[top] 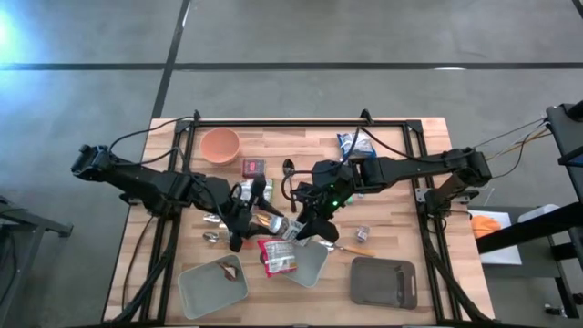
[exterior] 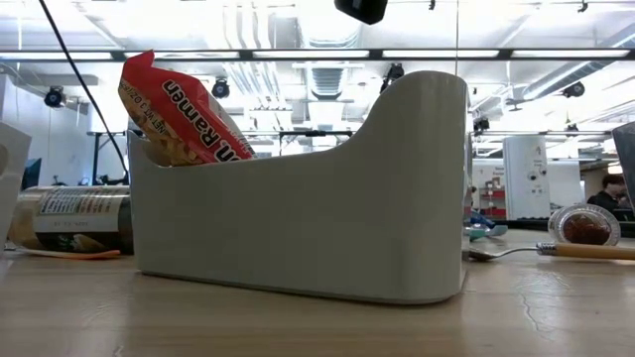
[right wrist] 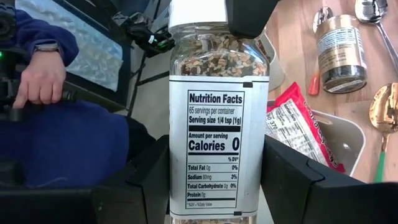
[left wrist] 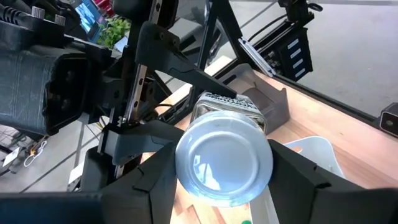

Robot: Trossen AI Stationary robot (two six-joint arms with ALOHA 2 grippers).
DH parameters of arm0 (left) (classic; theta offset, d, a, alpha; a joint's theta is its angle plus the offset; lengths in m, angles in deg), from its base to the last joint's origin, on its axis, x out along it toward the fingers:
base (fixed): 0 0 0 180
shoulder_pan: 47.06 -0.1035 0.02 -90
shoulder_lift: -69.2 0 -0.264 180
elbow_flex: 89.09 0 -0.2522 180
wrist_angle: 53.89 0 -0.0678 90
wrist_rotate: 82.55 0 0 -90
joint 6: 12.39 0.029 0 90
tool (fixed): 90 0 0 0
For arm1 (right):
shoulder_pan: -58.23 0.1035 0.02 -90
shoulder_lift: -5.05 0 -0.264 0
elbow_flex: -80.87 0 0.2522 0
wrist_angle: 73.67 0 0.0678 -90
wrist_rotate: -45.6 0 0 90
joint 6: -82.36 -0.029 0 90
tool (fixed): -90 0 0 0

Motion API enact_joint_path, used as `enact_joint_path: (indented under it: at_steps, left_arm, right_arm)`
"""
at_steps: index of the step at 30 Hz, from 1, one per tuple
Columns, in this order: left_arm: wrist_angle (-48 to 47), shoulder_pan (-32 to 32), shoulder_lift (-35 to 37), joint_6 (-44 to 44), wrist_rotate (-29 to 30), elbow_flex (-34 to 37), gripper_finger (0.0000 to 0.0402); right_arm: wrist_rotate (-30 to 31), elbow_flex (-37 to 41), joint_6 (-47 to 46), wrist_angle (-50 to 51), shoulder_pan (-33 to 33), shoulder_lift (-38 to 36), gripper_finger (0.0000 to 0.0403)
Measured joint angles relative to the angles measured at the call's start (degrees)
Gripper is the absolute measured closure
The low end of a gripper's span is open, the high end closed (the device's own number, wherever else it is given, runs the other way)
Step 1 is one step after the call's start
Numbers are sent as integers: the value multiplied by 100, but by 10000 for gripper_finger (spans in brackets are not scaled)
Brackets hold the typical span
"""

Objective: Pick & Place Food Item
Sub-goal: Put the white seasoning bottle into the left gray bin

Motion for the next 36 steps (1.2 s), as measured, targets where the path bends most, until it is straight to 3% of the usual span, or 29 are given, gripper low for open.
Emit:
enact_joint_path:
  at_steps: [8, 14, 18, 27, 36]
  left_arm:
    - [1, 0, 2, -207, -21, 0, 207]
    - [-154, 16, 92, -1060, -100, 0, 207]
    - [-451, 10, 293, -1651, -63, 0, 207]
    - [-1718, 191, 1003, -3100, -112, 0, 207]
    - [-2330, 1308, 1425, -3870, 329, 0, 207]
  right_arm:
    - [7, 2, -69, -16, 0, 0, 209]
    - [132, 4, -198, -3, -22, -11, 67]
    - [144, 4, -252, 16, -8, -11, 14]
    - [417, 4, -100, 383, -4, -11, 15]
    - [798, 7, -37, 600, -6, -11, 15]
